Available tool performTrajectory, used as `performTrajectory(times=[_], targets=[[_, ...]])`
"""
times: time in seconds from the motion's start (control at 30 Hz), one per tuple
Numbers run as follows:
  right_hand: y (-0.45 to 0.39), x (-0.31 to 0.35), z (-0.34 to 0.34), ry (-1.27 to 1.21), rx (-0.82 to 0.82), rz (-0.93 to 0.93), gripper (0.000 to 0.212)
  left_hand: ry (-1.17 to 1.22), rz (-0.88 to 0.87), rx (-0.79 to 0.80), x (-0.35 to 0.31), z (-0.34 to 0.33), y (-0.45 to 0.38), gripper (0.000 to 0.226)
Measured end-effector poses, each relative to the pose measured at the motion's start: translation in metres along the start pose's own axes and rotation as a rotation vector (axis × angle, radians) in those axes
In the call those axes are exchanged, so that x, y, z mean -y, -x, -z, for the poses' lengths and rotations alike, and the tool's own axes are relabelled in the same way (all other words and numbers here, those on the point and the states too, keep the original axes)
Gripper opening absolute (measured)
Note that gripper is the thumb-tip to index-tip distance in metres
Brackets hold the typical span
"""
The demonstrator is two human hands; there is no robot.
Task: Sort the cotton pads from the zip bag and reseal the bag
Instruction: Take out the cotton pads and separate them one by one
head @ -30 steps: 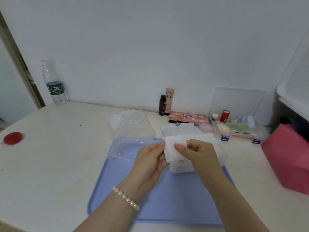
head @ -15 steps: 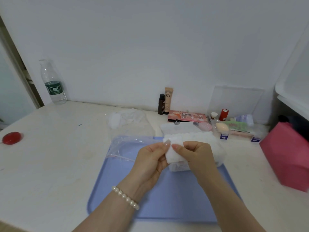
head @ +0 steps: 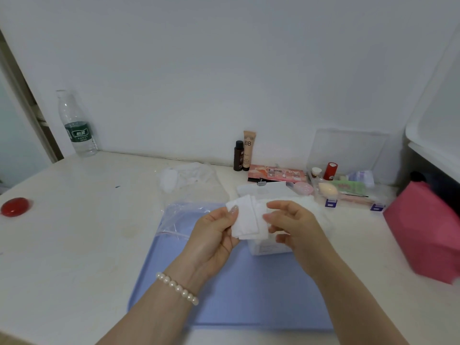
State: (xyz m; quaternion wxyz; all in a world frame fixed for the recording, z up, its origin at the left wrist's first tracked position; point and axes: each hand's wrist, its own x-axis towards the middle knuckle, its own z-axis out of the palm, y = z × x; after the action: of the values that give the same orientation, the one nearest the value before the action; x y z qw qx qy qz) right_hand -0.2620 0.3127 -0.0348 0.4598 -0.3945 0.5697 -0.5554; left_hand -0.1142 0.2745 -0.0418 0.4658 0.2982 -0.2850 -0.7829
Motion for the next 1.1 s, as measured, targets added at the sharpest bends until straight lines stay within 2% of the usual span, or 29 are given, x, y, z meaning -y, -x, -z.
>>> performTrajectory(times=[0.1,0.17,0.27,0.37,0.5,0.63,0.73,0.83,0.87,0.93,1.0,1.1], targets=[[0.000,-0.005,-0.005,-0.045,0.004,-0.020,0.014,0.017,0.000,0.032,0.001,-0.001,0.002,0.020],[0.001,-0.006,-0.007,-0.063,-0.097,0.078,0.015,0.021,-0.004,0.028,0.001,-0.001,0.002,0.020],[0.004,-0.006,-0.007,0.122,-0.279,0.352,0.013,0.018,-0.015,0.019,0.000,-0.001,0.003,0.019],[0.005,-0.009,-0.009,0.304,-0.260,0.355,0.021,0.026,-0.018,0.037,0.000,-0.003,0.005,0.020],[0.006,-0.011,-0.012,0.149,-0.160,0.265,0.025,0.015,-0.014,0.055,0.000,-0.005,0.007,0.021],[0.007,-0.011,-0.011,0.113,-0.192,0.409,0.024,0.089,0.016,0.024,0.001,-0.005,0.006,0.020],[0.009,-0.010,-0.014,0.052,-0.229,0.425,0.027,0.152,0.033,-0.006,0.001,-0.003,0.002,0.019],[0.010,-0.004,-0.009,-0.173,-0.323,0.390,0.022,0.071,0.013,-0.076,0.004,0.002,-0.002,0.016],[0.011,0.001,-0.007,-0.262,-0.292,0.365,0.017,0.009,0.002,-0.094,0.006,0.002,-0.003,0.016],[0.015,0.007,-0.004,-0.356,-0.130,0.289,0.012,-0.099,-0.021,-0.108,0.010,0.003,-0.002,0.016],[0.017,0.008,-0.005,-0.309,0.027,0.218,0.015,-0.166,-0.036,-0.109,0.013,0.000,-0.001,0.016],[0.013,-0.003,-0.013,-0.140,0.030,0.199,0.016,-0.239,-0.042,-0.100,0.015,-0.004,0.001,0.014]])
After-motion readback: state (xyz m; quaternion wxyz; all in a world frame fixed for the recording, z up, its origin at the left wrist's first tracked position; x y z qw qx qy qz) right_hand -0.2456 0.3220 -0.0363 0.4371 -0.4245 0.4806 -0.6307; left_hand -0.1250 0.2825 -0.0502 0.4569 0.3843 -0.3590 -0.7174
